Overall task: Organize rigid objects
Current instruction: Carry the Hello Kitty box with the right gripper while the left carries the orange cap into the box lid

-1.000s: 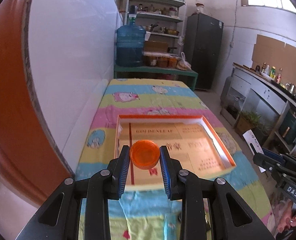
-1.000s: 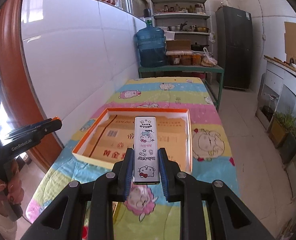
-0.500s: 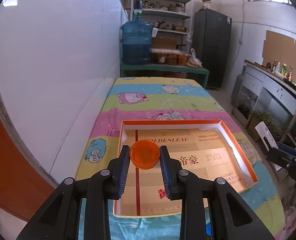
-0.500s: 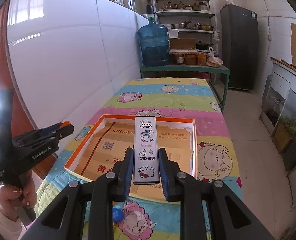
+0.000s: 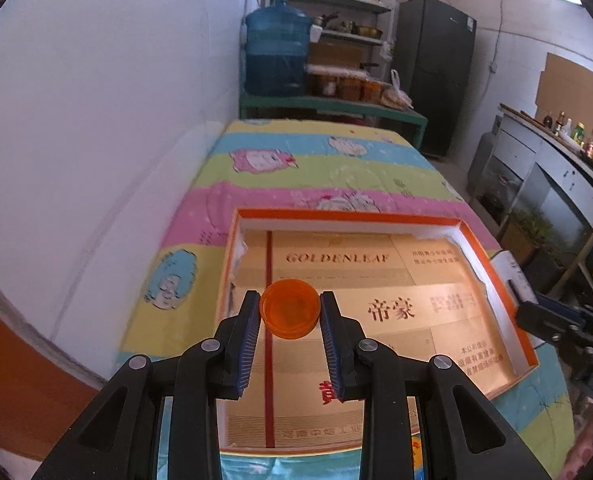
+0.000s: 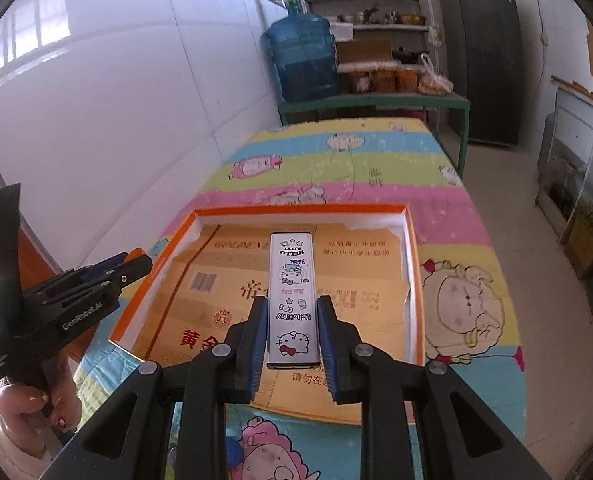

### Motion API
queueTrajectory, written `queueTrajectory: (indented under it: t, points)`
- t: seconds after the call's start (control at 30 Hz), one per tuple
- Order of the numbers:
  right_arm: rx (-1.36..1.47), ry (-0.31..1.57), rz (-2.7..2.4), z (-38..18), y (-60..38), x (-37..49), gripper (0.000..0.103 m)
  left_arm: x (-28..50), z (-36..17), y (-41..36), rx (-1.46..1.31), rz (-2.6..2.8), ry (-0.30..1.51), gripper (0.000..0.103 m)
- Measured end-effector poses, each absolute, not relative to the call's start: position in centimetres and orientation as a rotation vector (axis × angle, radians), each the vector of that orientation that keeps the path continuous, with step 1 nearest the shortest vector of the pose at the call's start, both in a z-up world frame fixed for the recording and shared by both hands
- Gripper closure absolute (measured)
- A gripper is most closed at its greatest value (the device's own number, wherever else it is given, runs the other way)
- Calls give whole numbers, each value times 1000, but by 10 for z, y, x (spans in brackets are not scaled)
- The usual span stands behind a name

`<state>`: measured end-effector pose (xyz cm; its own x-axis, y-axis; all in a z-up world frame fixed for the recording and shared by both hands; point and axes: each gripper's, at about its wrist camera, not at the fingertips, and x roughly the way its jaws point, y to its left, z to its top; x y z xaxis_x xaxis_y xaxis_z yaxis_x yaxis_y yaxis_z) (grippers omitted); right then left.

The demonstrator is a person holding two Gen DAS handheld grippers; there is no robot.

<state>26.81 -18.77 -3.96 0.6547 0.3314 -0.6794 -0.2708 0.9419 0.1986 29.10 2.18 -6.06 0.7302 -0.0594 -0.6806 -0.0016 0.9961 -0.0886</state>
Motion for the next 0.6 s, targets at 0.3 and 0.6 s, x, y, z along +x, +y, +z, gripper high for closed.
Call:
queueTrajectory:
  t: [0.3, 0.6]
  points:
    - [72, 872, 322, -78, -181, 289, 78, 310, -94, 22, -99, -58, 845, 72]
    - [69, 930, 291, -103, -182, 304, 78, 325, -122, 20, -90, -50, 907, 72]
